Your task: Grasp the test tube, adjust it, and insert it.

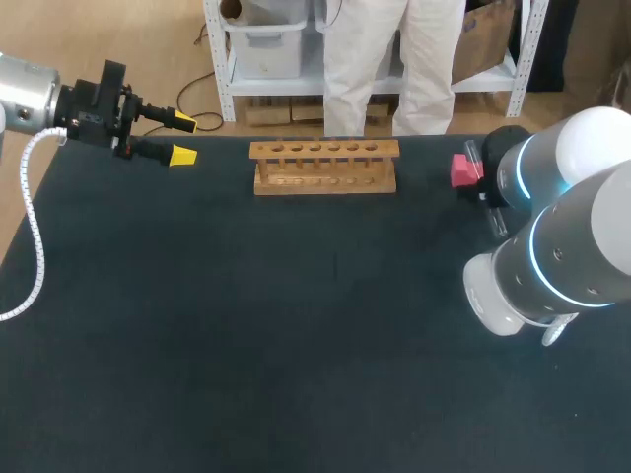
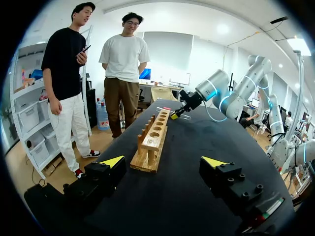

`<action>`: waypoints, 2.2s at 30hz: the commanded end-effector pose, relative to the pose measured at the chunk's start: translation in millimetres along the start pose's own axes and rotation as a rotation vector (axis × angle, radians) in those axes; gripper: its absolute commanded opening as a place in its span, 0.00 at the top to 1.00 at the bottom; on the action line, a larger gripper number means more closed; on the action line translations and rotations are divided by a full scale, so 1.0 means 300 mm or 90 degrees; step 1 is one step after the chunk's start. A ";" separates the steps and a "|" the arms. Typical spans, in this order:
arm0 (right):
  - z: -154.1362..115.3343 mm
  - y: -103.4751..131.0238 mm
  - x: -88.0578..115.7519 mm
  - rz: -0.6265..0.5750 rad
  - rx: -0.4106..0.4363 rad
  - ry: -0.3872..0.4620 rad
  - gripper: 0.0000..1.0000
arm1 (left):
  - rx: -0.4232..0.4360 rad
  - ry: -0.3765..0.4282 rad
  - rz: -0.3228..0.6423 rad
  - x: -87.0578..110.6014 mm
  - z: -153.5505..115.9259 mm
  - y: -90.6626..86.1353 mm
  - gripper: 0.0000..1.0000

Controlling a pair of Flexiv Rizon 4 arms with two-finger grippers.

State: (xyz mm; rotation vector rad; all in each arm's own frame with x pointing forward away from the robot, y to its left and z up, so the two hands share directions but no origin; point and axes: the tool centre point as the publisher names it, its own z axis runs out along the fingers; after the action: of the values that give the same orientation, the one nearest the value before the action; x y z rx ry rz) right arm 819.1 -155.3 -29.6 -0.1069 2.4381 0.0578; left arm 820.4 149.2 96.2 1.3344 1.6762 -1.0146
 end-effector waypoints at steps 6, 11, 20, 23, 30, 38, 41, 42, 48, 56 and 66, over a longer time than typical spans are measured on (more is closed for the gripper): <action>-0.043 0.023 0.014 0.009 0.015 -0.001 1.00 | 0.000 -0.001 0.002 0.003 0.000 0.001 0.00; -0.072 0.028 0.008 0.014 0.022 -0.008 1.00 | 0.000 -0.001 0.002 0.003 0.000 0.001 0.00; -0.142 0.026 -0.025 0.016 0.032 -0.022 1.00 | 0.000 -0.001 0.002 0.003 0.000 0.001 0.00; -0.186 0.033 -0.039 0.019 0.035 -0.023 1.00 | 0.000 -0.001 0.002 0.003 0.000 0.001 0.00; -0.294 0.084 -0.064 0.026 0.038 -0.019 1.00 | 0.000 -0.001 0.002 0.003 0.000 0.001 0.00; -0.387 0.168 -0.093 0.029 0.035 -0.018 1.00 | 0.000 -0.001 0.002 0.003 0.000 0.001 0.00; -0.407 0.203 -0.107 0.025 0.027 -0.021 1.00 | 0.000 -0.001 0.002 0.003 0.000 0.001 0.00; -0.411 0.217 -0.111 0.022 0.024 -0.022 1.00 | 0.000 -0.001 0.002 0.003 0.000 0.001 0.00; -0.415 0.300 -0.136 0.019 0.004 -0.015 1.00 | 0.000 -0.001 0.002 0.003 0.000 0.001 0.00; -0.392 0.410 -0.157 0.012 -0.023 0.002 1.00 | 0.000 -0.001 0.002 0.003 0.000 0.001 0.00; -0.316 0.510 -0.155 0.009 -0.067 0.014 1.00 | 0.000 -0.001 0.002 0.003 0.000 0.001 0.00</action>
State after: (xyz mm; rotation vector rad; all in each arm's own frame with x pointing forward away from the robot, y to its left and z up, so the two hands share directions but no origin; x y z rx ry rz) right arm 768.5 -9.6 80.2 -0.1285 2.4461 0.1666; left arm 820.4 149.2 96.2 1.3345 1.6763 -1.0146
